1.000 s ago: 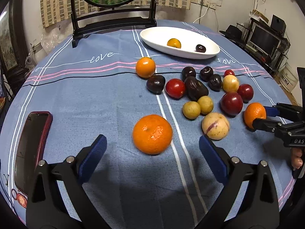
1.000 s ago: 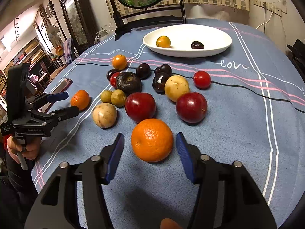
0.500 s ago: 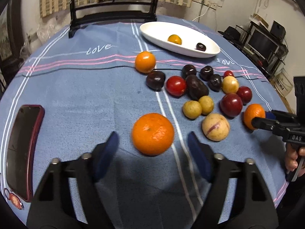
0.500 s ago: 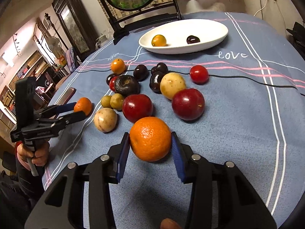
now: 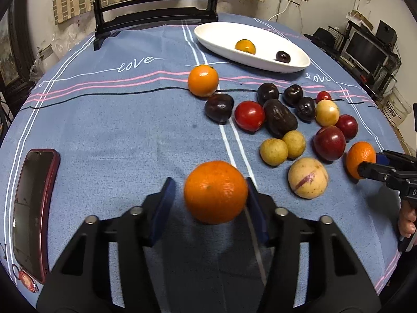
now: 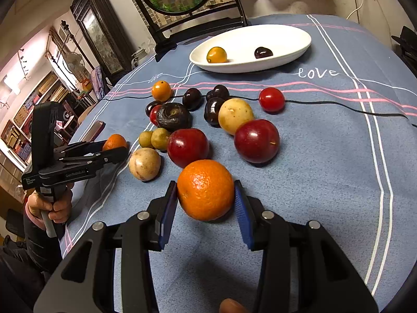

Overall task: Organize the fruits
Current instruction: 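Carry both oranges to the white plate and release them, then grasp the pale potato with the left tool while the right tool grasps a red apple, then carry the potato and red fruit to the white plate and release them, then grasp a small yellow potato with the left tool while the right tool grasps a red apple, then carry the yellow potato and red apple to the white plate and release them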

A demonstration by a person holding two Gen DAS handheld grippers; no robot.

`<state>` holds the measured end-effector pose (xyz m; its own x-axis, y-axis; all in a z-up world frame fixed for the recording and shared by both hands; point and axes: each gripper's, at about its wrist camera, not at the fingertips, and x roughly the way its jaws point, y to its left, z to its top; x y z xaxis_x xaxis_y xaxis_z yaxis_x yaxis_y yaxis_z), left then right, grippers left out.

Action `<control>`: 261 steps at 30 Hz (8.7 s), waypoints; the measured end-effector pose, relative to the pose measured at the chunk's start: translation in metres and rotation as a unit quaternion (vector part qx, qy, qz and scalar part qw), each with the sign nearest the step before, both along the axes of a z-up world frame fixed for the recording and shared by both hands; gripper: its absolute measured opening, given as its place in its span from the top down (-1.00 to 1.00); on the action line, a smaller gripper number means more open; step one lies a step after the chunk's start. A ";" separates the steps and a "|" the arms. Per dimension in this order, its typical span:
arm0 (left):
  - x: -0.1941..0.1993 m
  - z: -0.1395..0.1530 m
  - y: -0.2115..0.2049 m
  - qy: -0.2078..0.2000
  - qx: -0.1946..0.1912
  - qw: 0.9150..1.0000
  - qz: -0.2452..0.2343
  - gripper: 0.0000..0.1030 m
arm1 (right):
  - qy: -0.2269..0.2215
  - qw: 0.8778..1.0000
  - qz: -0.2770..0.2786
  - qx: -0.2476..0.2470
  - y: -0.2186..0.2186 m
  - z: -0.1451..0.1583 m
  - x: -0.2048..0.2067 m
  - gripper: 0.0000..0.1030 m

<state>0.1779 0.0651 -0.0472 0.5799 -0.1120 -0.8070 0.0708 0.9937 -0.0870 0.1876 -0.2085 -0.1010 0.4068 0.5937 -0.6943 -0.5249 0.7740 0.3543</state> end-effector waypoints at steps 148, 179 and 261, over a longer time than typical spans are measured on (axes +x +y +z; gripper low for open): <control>0.205 0.060 -0.087 -0.052 0.003 0.998 -0.037 -0.30 | -0.107 0.989 -0.098 -0.031 0.008 0.046 0.192 -0.05; 0.033 0.023 -0.009 -0.050 -0.021 0.999 0.005 -0.91 | -0.086 0.988 0.089 -0.093 0.057 0.004 0.020 -0.08; 0.177 0.062 -0.077 -0.055 -0.034 0.993 -0.097 0.48 | -0.087 0.991 -0.099 -0.005 0.014 0.036 0.178 0.19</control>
